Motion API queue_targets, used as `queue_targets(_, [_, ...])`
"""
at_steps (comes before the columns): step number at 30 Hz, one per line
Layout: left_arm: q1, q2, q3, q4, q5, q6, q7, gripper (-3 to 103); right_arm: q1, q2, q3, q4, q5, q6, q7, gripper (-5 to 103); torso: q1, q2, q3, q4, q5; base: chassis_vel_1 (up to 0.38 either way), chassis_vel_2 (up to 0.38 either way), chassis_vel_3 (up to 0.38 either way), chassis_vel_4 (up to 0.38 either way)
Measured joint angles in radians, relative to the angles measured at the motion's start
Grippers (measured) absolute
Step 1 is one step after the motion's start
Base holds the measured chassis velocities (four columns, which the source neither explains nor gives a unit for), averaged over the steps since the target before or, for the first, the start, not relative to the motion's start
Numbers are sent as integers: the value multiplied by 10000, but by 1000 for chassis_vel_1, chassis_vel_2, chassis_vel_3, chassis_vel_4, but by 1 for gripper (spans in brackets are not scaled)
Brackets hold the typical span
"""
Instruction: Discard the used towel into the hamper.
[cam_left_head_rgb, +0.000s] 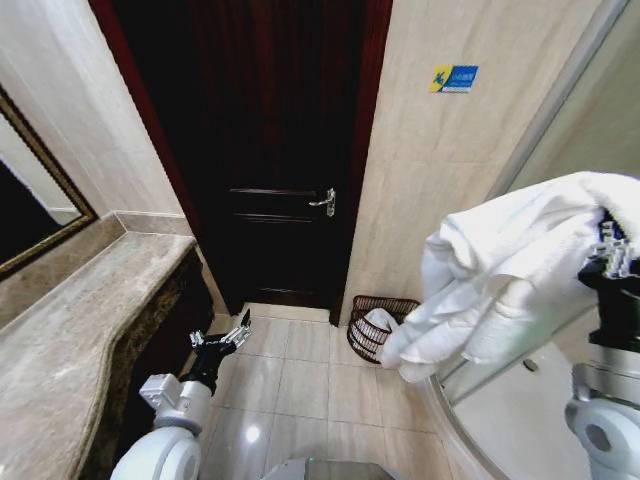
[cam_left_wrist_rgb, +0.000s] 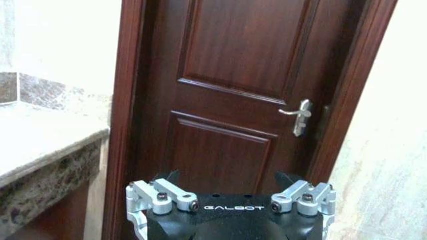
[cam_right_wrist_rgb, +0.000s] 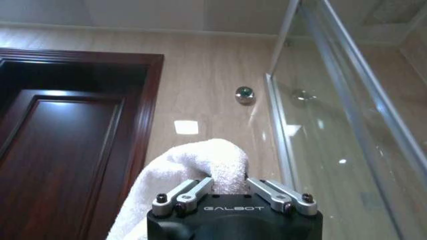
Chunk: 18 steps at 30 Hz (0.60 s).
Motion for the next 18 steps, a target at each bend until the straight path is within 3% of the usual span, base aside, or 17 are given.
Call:
queue_targets(11, [0,2,-1,0,0,0,0,97,-3,41,-62,0,-12,36,47,7,0,0,0,0,-1,93,95,-79,-87])
queue_targets(18, [0,0,0,0,0,0,0,97,3,63,-173,0,-21,110,135,7,0,0,0,-1,6,-12,-22,11,12])
